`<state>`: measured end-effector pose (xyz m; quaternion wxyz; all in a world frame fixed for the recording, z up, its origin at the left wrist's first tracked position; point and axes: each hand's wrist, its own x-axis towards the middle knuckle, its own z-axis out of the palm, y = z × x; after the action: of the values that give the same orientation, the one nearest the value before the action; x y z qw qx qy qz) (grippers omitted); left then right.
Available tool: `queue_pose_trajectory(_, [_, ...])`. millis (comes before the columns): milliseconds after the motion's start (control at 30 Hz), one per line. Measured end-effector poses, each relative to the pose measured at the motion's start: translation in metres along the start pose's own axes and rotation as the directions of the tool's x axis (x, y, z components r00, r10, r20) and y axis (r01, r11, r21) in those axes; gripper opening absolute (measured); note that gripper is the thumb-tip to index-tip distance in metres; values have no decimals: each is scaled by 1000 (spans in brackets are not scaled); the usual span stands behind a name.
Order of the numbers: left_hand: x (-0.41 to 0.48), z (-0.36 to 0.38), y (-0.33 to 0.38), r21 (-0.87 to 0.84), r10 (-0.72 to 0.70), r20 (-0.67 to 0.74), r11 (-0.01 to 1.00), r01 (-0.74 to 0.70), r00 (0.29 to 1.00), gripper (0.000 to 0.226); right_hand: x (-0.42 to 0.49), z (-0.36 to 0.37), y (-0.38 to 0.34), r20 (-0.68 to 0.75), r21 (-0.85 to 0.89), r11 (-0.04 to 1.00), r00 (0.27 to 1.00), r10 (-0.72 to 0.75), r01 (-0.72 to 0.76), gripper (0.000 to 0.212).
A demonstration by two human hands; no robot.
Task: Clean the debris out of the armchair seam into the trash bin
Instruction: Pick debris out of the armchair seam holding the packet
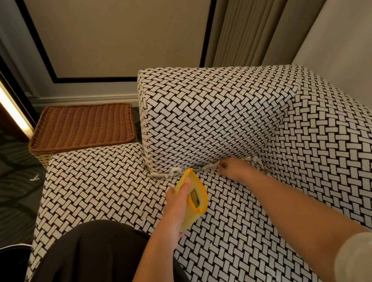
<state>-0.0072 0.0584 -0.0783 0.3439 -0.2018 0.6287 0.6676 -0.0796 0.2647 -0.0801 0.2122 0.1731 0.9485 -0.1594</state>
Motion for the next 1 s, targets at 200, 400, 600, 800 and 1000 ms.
queue_pose_trajectory(200, [-5, 1, 2, 37, 2, 2, 999, -3, 1000, 68, 2, -5, -13, 92, -127, 990, 993, 70, -59, 48])
queue_pose_trajectory(400, [-3, 0, 1, 22, 0, 5, 1000, -1, 1000, 69, 4, -1, -13, 43, -83, 995, 998, 55, -52, 46])
queue_pose_trajectory(600, [1, 2, 1, -7, -16, -20, 1000, 16, 1000, 71, -26, 41, 2, -496, 9, 1000, 868, 25, -24, 29])
queue_pose_trajectory(800, [6, 8, 6, 8, -28, -81, 1000, 29, 996, 73, -24, 41, 1, -474, -51, 997, 880, 26, -56, 29])
queue_pose_trajectory(1000, [2, 5, 2, 36, 6, -44, 999, -4, 999, 74, -19, 29, -2, -357, -60, 997, 934, 33, -58, 33])
